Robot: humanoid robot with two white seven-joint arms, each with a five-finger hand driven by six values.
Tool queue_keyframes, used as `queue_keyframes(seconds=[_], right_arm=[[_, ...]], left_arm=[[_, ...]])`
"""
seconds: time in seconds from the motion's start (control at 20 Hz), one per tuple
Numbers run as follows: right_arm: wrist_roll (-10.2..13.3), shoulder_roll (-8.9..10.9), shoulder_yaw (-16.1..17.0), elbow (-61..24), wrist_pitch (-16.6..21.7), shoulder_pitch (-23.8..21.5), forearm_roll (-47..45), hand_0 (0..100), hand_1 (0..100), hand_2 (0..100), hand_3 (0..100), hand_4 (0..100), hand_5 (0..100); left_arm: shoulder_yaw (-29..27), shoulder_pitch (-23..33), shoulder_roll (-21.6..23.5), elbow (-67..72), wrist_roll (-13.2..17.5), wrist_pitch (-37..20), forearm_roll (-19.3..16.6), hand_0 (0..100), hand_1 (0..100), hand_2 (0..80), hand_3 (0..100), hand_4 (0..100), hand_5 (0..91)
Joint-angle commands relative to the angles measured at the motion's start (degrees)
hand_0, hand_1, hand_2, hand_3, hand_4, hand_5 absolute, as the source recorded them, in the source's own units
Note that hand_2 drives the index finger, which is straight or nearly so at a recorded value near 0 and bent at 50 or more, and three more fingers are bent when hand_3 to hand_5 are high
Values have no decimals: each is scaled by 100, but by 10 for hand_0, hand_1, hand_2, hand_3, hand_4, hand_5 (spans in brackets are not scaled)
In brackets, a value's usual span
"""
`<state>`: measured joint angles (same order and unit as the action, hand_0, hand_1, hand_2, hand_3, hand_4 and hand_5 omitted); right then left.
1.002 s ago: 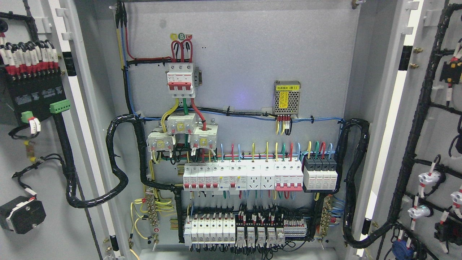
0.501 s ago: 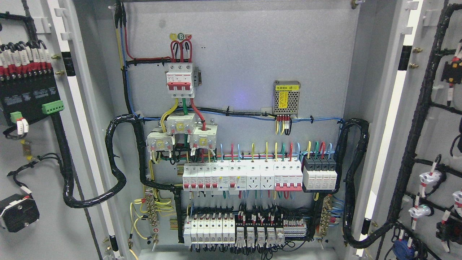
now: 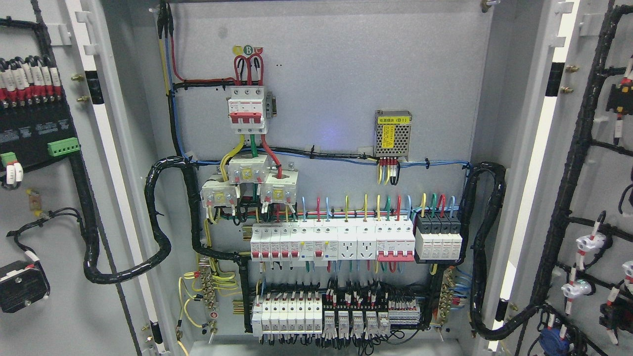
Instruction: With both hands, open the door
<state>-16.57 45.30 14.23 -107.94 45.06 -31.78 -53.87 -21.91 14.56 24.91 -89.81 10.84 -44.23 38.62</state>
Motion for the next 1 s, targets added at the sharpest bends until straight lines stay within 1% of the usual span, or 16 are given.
queue_keyframes(seconds=[0.0, 0.2, 0.35, 0.55, 0.7, 0.95], right_arm=[[-4, -4, 71, 10, 21, -74, -27, 107, 0, 0, 0, 0, 0], [-4, -4, 71, 36, 21, -83, -97, 107, 0, 0, 0, 0, 0], [5, 13, 71, 36, 21, -83, -185, 107, 0, 0, 0, 0, 0], [5, 5, 124, 45, 21, -83, -194, 107, 0, 0, 0, 0, 0], [14, -4, 124, 54, 21, -83, -203, 107, 0, 0, 0, 0, 0], [14, -4, 132, 89, 21, -83, -203, 106, 0, 0, 0, 0, 0]], left_arm=[[-32, -322, 164, 666, 5, -551, 5, 0, 0, 0, 0, 30, 0], [3, -462, 164, 859, 5, -464, -12, 0, 0, 0, 0, 30, 0], [12, -594, 269, 965, 5, -174, -12, 0, 0, 0, 0, 31, 0], [3, -699, 278, 1018, -3, 2, -21, 0, 0, 0, 0, 31, 0], [-15, -787, 365, 1018, -3, 309, -12, 0, 0, 0, 0, 31, 0], [-58, -831, 392, 1026, -12, 608, -21, 0, 0, 0, 0, 31, 0]])
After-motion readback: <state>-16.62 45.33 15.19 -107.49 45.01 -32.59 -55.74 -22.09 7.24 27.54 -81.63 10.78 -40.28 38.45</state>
